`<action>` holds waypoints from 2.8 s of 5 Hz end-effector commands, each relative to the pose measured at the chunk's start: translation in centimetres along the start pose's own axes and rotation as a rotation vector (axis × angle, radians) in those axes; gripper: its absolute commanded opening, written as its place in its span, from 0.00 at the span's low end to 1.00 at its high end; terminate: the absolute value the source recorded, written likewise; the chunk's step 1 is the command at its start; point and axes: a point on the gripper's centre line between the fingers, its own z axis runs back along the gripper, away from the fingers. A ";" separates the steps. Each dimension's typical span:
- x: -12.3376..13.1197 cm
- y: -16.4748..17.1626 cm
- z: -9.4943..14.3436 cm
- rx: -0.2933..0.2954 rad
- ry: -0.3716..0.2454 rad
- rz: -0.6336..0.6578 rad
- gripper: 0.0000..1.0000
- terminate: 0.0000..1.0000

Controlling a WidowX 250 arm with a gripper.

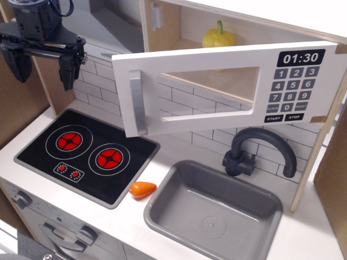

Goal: Close microwave

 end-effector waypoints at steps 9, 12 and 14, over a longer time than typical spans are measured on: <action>-6.0 -20.9 -0.3 -0.269 0.015 0.063 1.00 0.00; -0.8 -21.3 -1.2 -0.283 -0.166 0.007 1.00 0.00; 3.2 -19.7 -1.5 -0.290 -0.244 -0.017 1.00 0.00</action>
